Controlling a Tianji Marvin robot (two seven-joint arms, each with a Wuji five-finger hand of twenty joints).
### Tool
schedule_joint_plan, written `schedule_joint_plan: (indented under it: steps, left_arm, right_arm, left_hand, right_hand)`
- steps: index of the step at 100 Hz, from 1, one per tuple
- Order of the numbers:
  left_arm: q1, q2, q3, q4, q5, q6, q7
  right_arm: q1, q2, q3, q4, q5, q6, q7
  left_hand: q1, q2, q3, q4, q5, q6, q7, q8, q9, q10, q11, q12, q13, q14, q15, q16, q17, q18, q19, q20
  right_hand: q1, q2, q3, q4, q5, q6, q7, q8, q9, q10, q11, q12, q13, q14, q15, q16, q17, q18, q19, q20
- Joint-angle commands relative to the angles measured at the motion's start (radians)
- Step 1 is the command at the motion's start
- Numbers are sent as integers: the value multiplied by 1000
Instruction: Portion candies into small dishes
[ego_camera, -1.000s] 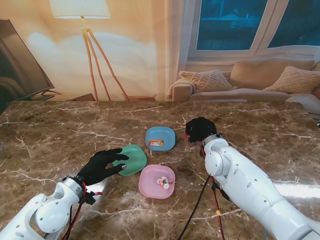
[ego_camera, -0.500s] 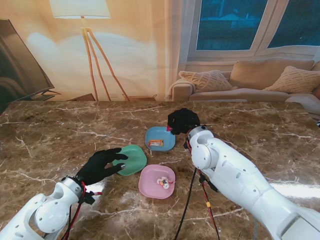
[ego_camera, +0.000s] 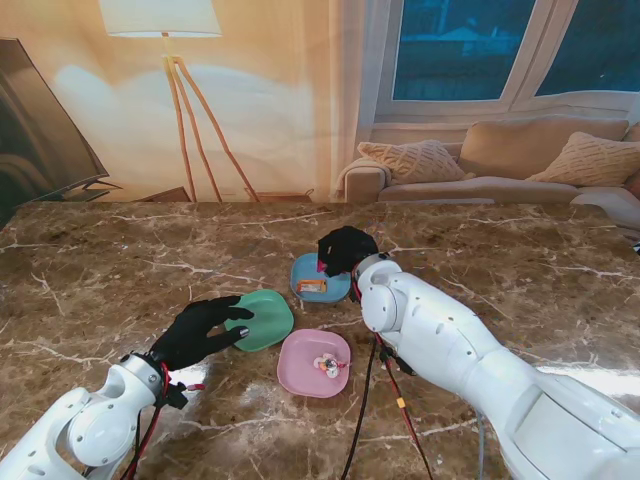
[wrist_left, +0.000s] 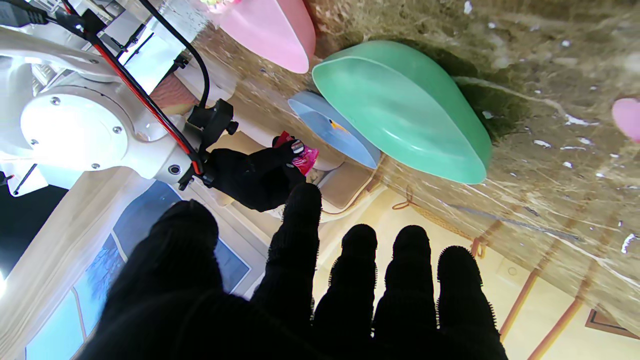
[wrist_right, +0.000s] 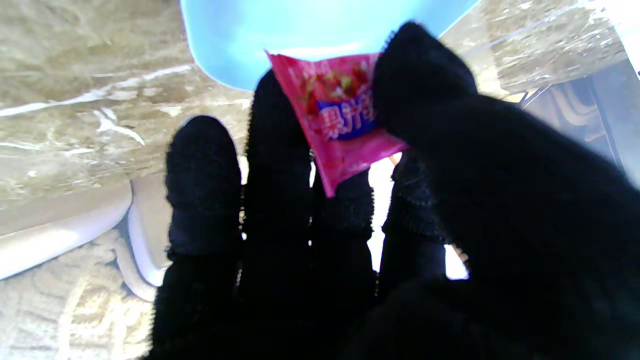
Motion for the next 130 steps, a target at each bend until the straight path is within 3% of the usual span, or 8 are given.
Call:
schedule_joint_plan:
  steps: [1, 15, 31, 40, 49, 68, 98, 130]
  left_arm:
    - [7, 0, 1, -1, 3, 4, 0]
    - [5, 1, 2, 0, 2, 4, -4]
    - [5, 2, 1, 0, 0, 3, -8]
    - [5, 2, 1, -1, 0, 5, -8]
    - [4, 1, 1, 0, 0, 5, -7]
    - [3, 2, 3, 1, -1, 5, -8]
    - [2, 2, 8, 2, -3, 6, -9]
    - [4, 0, 10, 3, 6, 4, 3]
  right_arm:
    - [2, -4, -5, 0, 2, 3, 25]
    - [3, -4, -6, 2, 8, 12, 39]
    - [-2, 7, -6, -11, 1, 16, 57]
    - [-8, 17, -2, -26, -8, 16, 62]
    - [-19, 34, 8, -59, -19, 19, 79]
    - [-69, 99, 62, -197, -79, 37, 135]
    - [-252, 209, 272, -489, -234, 45, 230]
    - [-495, 260, 504, -738, -341, 13, 287]
  left_hand:
    - [20, 27, -14, -20, 5, -20, 8, 19, 5, -25, -1, -5, -6, -25, -13, -13, -16, -2, -27, -11]
    - [21, 27, -14, -20, 5, -21, 8, 19, 4, -25, -2, -5, -6, -25, -13, -13, -16, -2, -28, -11]
    - [21, 27, -14, -20, 4, -21, 8, 19, 4, -25, -2, -5, -6, -26, -14, -13, -17, -1, -30, -12]
    - [21, 27, -14, -20, 4, -21, 8, 19, 4, -26, -2, -5, -6, -24, -14, -13, -17, 0, -30, -13]
    - [21, 27, -14, -20, 3, -21, 7, 19, 5, -24, -2, -5, -6, -25, -14, -13, -16, 0, -30, -13]
    - [22, 27, -14, -20, 3, -20, 7, 19, 6, -27, -1, -5, -5, -28, -13, -13, -16, 0, -29, -12]
    - [22, 25, -13, -20, -8, -10, -5, 12, 8, -29, 1, -4, -2, -28, -12, -13, -14, -4, -27, -11]
    - [23, 24, -11, -19, -39, 12, -26, 2, 9, -27, 2, -4, 0, -25, -11, -13, -13, -5, -24, -10]
  right_hand:
    - [50, 85, 58, 61, -48, -20, -47, -87, -15, -31, -3, 32, -12, 14, -26, 34, -30, -16, -1, -2]
    - [39, 101, 65, 63, -141, 2, -62, -153, -77, -24, -24, 51, -66, 9, -68, 48, -76, -23, -36, -10]
    - [-1, 86, 78, 53, -307, 99, -151, -400, -207, -10, -59, 49, -172, -8, -159, 53, -175, -24, -126, -21]
    - [-36, 91, 105, 75, -331, 157, -249, -472, -281, -5, -29, -11, -222, -26, -193, 19, -218, -18, -180, -27]
    - [-83, 108, 126, 180, -350, 216, -403, -498, -346, 2, -34, -123, -267, -31, -235, -43, -261, -11, -240, -33]
    - [-174, 122, 101, 168, -425, 259, -605, -620, -470, 22, -145, -244, -387, -30, -368, -126, -375, -24, -377, -62]
    - [-295, 184, 46, 171, -469, 253, -670, -684, -529, 18, -229, -350, -465, -70, -485, -236, -444, -107, -489, -179]
    - [-380, 273, -23, 180, -521, 265, -718, -708, -614, 31, -275, -397, -568, -79, -534, -289, -523, -136, -546, -256]
